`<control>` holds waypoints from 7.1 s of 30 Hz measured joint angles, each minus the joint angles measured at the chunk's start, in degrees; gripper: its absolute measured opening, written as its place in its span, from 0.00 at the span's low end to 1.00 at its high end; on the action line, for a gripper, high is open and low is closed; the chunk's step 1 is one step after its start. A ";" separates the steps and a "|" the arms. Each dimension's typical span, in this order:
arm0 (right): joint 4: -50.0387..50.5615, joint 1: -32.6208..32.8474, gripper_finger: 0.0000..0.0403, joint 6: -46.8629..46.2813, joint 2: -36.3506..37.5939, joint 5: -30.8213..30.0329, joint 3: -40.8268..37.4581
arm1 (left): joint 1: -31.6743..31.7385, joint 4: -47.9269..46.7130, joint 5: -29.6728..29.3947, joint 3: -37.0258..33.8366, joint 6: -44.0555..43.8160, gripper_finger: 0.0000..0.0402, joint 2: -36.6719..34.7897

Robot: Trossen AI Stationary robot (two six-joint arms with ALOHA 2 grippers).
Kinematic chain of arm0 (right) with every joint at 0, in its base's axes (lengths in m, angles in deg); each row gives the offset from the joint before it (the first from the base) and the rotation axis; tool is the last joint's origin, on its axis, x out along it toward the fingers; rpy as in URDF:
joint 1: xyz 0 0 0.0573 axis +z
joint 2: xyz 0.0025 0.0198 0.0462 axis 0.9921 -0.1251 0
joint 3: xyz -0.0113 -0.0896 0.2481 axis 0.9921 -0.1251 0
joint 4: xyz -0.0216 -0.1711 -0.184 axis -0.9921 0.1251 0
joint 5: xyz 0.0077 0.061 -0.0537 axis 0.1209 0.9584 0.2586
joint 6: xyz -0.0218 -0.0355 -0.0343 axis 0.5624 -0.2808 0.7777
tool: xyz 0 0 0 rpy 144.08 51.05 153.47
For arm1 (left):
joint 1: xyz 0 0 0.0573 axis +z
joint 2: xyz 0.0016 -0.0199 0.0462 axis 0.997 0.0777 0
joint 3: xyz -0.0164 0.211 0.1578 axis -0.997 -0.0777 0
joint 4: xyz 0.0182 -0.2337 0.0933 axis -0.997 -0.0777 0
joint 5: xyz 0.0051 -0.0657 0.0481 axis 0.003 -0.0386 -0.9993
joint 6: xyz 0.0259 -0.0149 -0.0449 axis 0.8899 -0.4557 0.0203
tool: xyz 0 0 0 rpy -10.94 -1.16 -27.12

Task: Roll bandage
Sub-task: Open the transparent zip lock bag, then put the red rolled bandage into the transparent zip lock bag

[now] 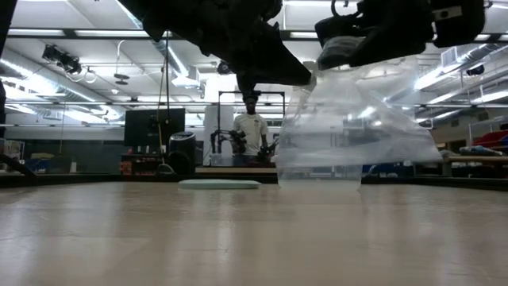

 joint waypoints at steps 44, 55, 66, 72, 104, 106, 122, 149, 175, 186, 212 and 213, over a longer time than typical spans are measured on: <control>13.26 2.08 0.52 -6.43 5.84 -5.58 2.64 | 0.00 -2.67 -0.09 0.00 0.14 0.00 0.00; 14.57 8.42 0.51 -7.83 5.42 -7.18 2.64 | 0.01 -2.67 -0.09 0.00 0.33 0.00 0.00; 20.03 19.24 0.51 -24.34 4.66 -8.45 2.64 | 0.02 -2.89 -0.09 0.00 0.35 0.00 0.00; 20.12 25.90 0.50 -30.05 -0.27 -8.73 2.64 | 0.02 -3.61 -0.09 0.00 0.14 0.00 0.00; 20.05 30.02 0.51 -26.47 -15.44 -13.84 5.29 | 0.12 -3.69 -0.12 0.00 -0.09 0.00 -0.02; 19.81 29.66 0.52 -26.52 -16.52 -11.97 5.29 | 0.12 -3.73 -0.11 0.00 -0.09 0.00 -0.02; 21.60 29.29 0.35 -26.23 -18.93 -9.44 5.44 | 0.13 -3.72 -0.11 0.00 -0.11 0.00 -0.02; 18.84 22.81 0.30 -25.72 7.82 -55.15 6.84 | 0.11 -3.04 -0.07 0.00 -2.22 0.00 -0.02; -8.41 13.75 0.30 -5.64 4.35 -43.57 -2.14 | 0.13 1.50 -0.07 -0.02 -5.92 0.00 -0.02; -6.54 13.60 0.30 -12.95 4.63 -42.76 -2.14 | 0.11 2.40 -0.47 -0.02 -4.52 0.00 -0.02; 10.72 14.49 0.30 -34.06 13.55 -40.23 -3.96 | -0.11 4.02 -1.55 -0.02 -1.46 0.00 -0.02; 13.16 14.29 0.30 -35.63 14.59 -40.02 -3.94 | -0.11 3.91 -1.55 -0.02 -1.48 0.00 -0.02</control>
